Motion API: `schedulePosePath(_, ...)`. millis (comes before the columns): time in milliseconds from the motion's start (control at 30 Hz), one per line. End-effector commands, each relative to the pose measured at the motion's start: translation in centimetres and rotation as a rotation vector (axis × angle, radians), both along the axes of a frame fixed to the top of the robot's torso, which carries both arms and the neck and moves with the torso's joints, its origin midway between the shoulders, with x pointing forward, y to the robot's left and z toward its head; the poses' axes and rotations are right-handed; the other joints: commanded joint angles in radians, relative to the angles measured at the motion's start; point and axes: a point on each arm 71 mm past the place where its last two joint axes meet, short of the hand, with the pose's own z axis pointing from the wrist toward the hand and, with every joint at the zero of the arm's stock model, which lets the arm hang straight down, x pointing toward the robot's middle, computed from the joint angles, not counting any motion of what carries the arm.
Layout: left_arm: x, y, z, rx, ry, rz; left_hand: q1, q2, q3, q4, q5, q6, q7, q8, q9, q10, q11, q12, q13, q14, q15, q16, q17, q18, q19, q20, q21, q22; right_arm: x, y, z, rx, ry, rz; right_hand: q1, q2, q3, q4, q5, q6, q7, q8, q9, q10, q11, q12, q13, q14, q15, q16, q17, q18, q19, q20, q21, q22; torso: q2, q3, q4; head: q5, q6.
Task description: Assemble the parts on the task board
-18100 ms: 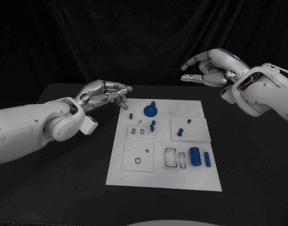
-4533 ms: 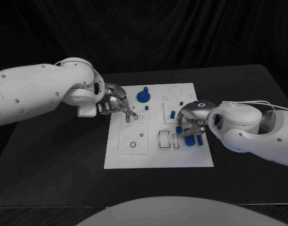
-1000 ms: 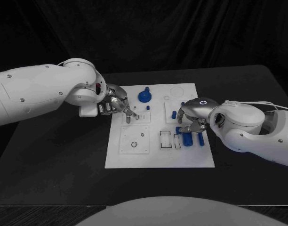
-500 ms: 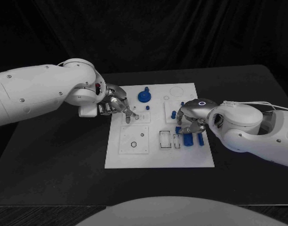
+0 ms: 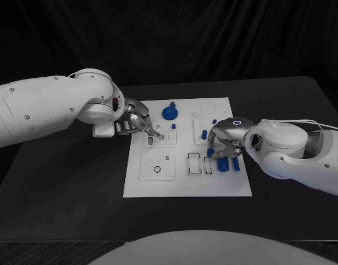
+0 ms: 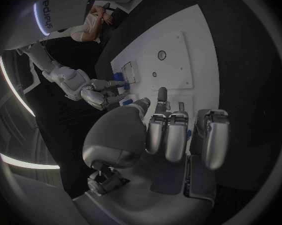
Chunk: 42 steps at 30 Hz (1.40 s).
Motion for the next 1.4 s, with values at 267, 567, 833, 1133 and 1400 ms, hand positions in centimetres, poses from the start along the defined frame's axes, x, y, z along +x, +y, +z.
schedulePosePath(267, -0.15, -0.29, -0.09, -0.017, 0.012, -0.017, 0.007, 0.006, 0.007, 0.000, 0.005, -0.004, 0.005, -0.006, -0.001, 0.104, 0.008, 0.003, 0.263, 0.102, 0.006, 0.003, 0.263, 0.010, 0.038, 0.007, -0.006, 0.200, -0.08, -0.08, -0.52, -0.023, 0.007, -0.019, 0.006, -0.013, -0.016, 0.007, -0.039, -0.005, -0.001, -0.009, 0.000, 0.106, 0.004, 0.005, 0.263, 0.085, 0.005, -0.003, 0.176, 0.012, 0.067, 0.008, -0.007, 0.237, 0.000, 0.0000, 0.0002, 0.001, 0.000)
schedulePosePath(567, -0.15, -0.27, -0.13, -0.016, 0.014, -0.017, 0.005, 0.012, 0.009, 0.005, 0.009, -0.002, 0.006, -0.010, -0.004, 0.104, 0.008, 0.003, 0.263, 0.102, 0.007, 0.003, 0.263, 0.010, 0.038, 0.008, -0.007, 0.199, -0.18, -0.06, -0.81, 0.014, -0.010, -0.027, 0.024, -0.006, -0.014, 0.012, -0.020, 0.021, -0.007, 0.005, 0.012, 0.106, -0.001, 0.005, 0.263, 0.085, 0.001, -0.003, 0.176, 0.013, 0.066, 0.005, -0.010, 0.236, 0.000, 0.0004, 0.0001, 0.002, 0.000)
schedulePosePath(833, -0.15, -0.26, -0.17, -0.014, 0.016, -0.018, 0.004, 0.015, 0.010, 0.007, 0.013, -0.001, 0.006, -0.012, -0.005, 0.104, 0.009, 0.003, 0.263, 0.102, 0.007, 0.003, 0.263, 0.010, 0.037, 0.008, -0.008, 0.199, -0.22, -0.06, -0.82, 0.042, -0.025, -0.024, 0.111, 0.023, 0.062, -0.054, 0.084, 0.175, -0.060, 0.105, 0.073, 0.106, -0.043, 0.005, 0.263, 0.084, -0.032, -0.005, 0.174, 0.014, 0.063, -0.022, -0.016, 0.234, 0.000, 0.0003, 0.0002, 0.003, 0.000)
schedulePosePath(1133, -0.13, -0.22, -0.23, -0.012, 0.018, -0.017, 0.004, 0.016, 0.011, 0.008, 0.014, 0.000, 0.006, -0.012, -0.006, 0.104, 0.009, 0.003, 0.263, 0.102, 0.007, 0.003, 0.263, 0.010, 0.037, 0.008, -0.008, 0.199, -0.29, -0.09, -0.66, 0.068, -0.038, -0.014, 0.118, 0.023, 0.104, -0.071, 0.083, 0.207, -0.076, 0.113, 0.088, 0.104, -0.058, 0.004, 0.260, 0.084, -0.047, -0.007, 0.170, 0.016, 0.060, -0.038, -0.022, 0.232, 0.000, 0.0005, 0.0002, 0.004, 0.000)
schedulePosePath(1400, -0.13, -0.22, -0.25, -0.012, 0.019, -0.018, 0.004, 0.016, 0.011, 0.008, 0.015, 0.000, 0.006, -0.013, -0.006, 0.104, 0.009, 0.003, 0.263, 0.102, 0.007, 0.003, 0.263, 0.011, 0.037, 0.008, -0.009, 0.198, -0.47, 0.07, -0.29, 0.109, -0.060, 0.005, 0.116, 0.020, 0.129, -0.079, 0.054, 0.219, -0.077, 0.104, 0.092, 0.104, -0.059, 0.004, 0.259, 0.084, -0.049, -0.006, 0.173, 0.016, 0.059, -0.042, -0.025, 0.232, 0.000, 0.0005, 0.0000, 0.006, 0.000)
